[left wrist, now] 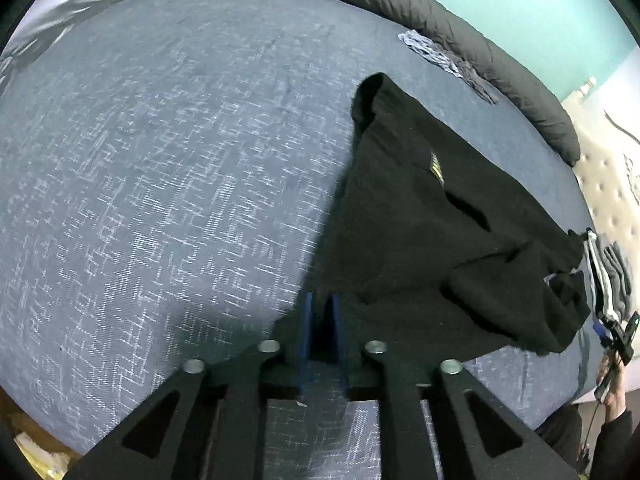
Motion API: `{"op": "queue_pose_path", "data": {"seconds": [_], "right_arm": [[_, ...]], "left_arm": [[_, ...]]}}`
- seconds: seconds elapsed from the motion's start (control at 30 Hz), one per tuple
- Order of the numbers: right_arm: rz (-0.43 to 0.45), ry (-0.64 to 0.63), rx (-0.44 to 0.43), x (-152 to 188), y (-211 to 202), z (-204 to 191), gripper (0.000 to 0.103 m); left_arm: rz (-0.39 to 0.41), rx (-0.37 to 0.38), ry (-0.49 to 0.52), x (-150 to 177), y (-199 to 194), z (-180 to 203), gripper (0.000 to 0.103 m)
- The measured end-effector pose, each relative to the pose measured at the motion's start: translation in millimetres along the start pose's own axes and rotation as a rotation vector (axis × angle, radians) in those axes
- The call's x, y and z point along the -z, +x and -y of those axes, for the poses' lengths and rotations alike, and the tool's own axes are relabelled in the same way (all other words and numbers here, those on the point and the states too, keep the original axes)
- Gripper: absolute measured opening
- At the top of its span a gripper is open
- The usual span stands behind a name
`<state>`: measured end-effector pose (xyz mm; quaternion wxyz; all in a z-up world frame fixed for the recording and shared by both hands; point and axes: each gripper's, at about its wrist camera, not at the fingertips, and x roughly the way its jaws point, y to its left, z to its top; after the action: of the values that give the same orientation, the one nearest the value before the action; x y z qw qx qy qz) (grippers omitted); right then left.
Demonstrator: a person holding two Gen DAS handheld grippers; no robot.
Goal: Fold clothes
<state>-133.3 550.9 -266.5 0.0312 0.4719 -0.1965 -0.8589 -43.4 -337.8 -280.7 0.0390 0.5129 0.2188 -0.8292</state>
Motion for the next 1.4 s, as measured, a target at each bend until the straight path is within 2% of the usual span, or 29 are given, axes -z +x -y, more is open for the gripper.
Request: {"op": "queue_pose_path", "data": {"seconds": [0.07, 0.13, 0.2, 0.23, 0.37, 0.5, 0.57, 0.7, 0.77, 0.83, 0.93, 0.97, 1.03, 1.2, 1.4], "right_arm": [[-0.015, 0.045, -0.003, -1, 7, 11, 0.071], [-0.025, 0.084, -0.016, -3, 14, 18, 0.07], [-0.031, 0.101, -0.023, -7, 19, 21, 0.071], [-0.037, 0.101, -0.023, -8, 22, 21, 0.071], [-0.058, 0.107, -0.03, -13, 37, 22, 0.071], [-0.062, 0.137, -0.039, -18, 49, 27, 0.071], [-0.054, 0.147, -0.05, -21, 52, 28, 0.071], [-0.055, 0.141, -0.059, -27, 59, 28, 0.07], [-0.06, 0.141, -0.066, -30, 64, 29, 0.069], [-0.055, 0.151, -0.082, -31, 67, 31, 0.055], [-0.044, 0.142, -0.092, -34, 67, 32, 0.025], [-0.034, 0.133, -0.09, -34, 64, 31, 0.01], [-0.011, 0.114, -0.085, -37, 55, 30, 0.006], [0.094, 0.057, -0.062, -53, 6, 28, 0.005], [0.204, -0.009, 0.047, -77, -64, 51, 0.005]], "left_arm": [[0.0, 0.008, -0.014, 0, -1, -2, 0.041], [0.001, 0.015, -0.029, -1, -1, -5, 0.042], [0.001, 0.023, -0.043, -1, -2, -7, 0.055], [0.002, 0.027, -0.051, -1, -2, -8, 0.058], [-0.015, 0.069, -0.068, 0, 7, -8, 0.059], [-0.037, 0.046, -0.04, 4, 23, -2, 0.059], [-0.035, 0.036, -0.032, 4, 28, -1, 0.059], [-0.048, 0.029, -0.026, 3, 38, 2, 0.032], [-0.048, 0.012, -0.006, 3, 39, 6, 0.03], [-0.047, -0.003, 0.012, 2, 39, 10, 0.027], [-0.047, -0.009, 0.018, -1, 36, 12, 0.023], [-0.047, -0.009, 0.018, -1, 35, 12, 0.022], [-0.047, -0.011, 0.018, -2, 33, 11, 0.022], [-0.046, -0.018, 0.006, -4, 31, 9, 0.021], [-0.044, -0.01, 0.001, -3, 32, 11, 0.019]]}}
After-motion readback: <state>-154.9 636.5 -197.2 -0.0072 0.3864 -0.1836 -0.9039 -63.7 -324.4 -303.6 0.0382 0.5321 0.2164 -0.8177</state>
